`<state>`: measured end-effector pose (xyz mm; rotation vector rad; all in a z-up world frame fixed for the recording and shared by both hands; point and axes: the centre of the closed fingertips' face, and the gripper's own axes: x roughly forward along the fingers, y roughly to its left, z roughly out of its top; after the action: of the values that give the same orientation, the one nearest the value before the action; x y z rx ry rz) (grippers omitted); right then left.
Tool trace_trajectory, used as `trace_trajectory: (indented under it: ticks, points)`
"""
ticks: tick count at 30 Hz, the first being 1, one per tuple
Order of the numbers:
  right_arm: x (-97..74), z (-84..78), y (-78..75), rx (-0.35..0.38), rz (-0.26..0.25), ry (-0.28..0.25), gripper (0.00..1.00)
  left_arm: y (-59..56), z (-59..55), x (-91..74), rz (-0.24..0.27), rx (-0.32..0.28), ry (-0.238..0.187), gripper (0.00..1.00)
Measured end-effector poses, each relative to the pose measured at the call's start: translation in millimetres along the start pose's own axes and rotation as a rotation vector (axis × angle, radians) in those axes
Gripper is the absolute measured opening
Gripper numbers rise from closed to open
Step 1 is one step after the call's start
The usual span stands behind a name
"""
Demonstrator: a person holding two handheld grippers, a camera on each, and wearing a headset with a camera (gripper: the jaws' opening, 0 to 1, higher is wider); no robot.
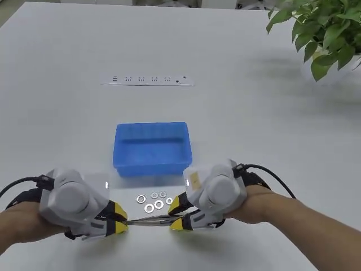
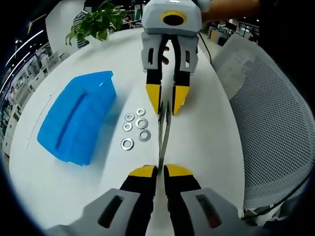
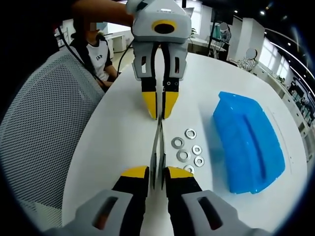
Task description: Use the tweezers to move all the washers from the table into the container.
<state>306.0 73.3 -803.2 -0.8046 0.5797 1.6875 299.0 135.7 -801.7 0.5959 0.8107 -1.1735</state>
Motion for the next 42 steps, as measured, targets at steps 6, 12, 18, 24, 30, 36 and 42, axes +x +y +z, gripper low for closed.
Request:
trace_trajectory:
  ticks: [6, 12, 18, 24, 30, 36, 42]
  points:
    - [0.7, -0.9, -0.8, -0.001, -0.002, 0.003, 0.13, 2.6, 1.3, 0.5, 0.004, 0.012, -0.003, 0.07]
    - [1.0, -0.5, -1.4, 0.000, -0.005, 0.002, 0.13, 0.5, 1.9, 0.4, -0.004, 0.023, -0.006, 0.06]
    - [1.3, -0.2, -1.7, 0.001, -0.009, 0.002, 0.13, -3.2, 2.9, 0.1, -0.002, 0.050, 0.003, 0.06]
    - [1.1, -0.3, -1.6, 0.001, -0.011, 0.002, 0.13, -3.7, 8.9, -3.4, 0.005, 0.052, -0.011, 0.06]
    - [1.5, 0.4, -0.8, -0.005, -0.011, 0.003, 0.13, -5.9, 16.0, -10.7, 0.011, 0.047, -0.021, 0.06]
    - [2.2, 1.9, 0.0, -0.013, -0.011, 0.003, 0.13, -6.6, 26.4, -19.4, 0.016, 0.054, -0.033, 0.06]
    - [2.9, 3.6, 1.5, -0.022, -0.012, 0.002, 0.13, -8.7, 42.7, -29.8, 0.017, 0.068, -0.059, 0.05]
